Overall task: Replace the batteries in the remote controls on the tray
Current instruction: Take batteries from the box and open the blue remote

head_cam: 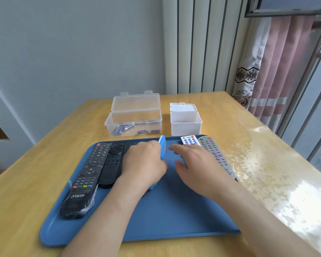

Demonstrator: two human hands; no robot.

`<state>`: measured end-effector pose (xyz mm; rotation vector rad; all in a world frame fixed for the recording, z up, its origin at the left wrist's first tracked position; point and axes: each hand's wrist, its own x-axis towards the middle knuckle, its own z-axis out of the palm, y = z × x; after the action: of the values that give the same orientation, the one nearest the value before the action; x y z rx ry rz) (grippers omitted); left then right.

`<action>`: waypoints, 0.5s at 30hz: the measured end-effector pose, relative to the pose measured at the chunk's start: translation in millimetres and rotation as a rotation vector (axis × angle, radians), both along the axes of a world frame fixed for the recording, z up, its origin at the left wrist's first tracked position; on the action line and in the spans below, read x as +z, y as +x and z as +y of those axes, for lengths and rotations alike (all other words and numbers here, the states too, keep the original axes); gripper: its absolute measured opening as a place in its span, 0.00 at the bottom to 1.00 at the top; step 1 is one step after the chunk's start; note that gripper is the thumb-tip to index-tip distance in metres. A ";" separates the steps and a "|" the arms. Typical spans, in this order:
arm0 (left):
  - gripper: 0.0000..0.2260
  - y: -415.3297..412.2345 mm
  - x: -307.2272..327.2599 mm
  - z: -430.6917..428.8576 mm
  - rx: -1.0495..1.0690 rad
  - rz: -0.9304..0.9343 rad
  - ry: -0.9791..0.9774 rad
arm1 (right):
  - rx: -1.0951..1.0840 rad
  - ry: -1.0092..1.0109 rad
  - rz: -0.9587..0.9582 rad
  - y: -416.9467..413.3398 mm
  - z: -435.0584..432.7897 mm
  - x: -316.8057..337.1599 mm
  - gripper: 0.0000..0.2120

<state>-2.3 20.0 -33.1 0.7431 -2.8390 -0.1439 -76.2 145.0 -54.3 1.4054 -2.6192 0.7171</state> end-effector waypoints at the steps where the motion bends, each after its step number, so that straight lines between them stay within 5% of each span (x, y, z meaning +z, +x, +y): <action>1: 0.08 -0.4 1.9 -1.1 -0.006 0.010 0.036 | -0.022 -0.043 -0.016 -1.4 0.8 1.8 0.22; 7: 0.20 7.8 8.5 -0.3 -0.139 0.186 0.660 | -0.051 -0.276 -0.330 -0.4 3.9 11.9 0.21; 11: 0.19 14.8 0.9 5.5 -0.180 0.457 1.140 | 0.052 -0.440 -1.035 12.0 2.9 23.3 0.10; 15: 0.21 17.3 0.8 8.6 -0.194 0.540 1.185 | 0.098 -0.422 -1.259 19.9 3.2 23.8 0.11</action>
<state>15.0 28.6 -32.3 0.4412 -2.0668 -1.8106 -56.4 148.2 -30.6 1.0902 -2.6938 2.6565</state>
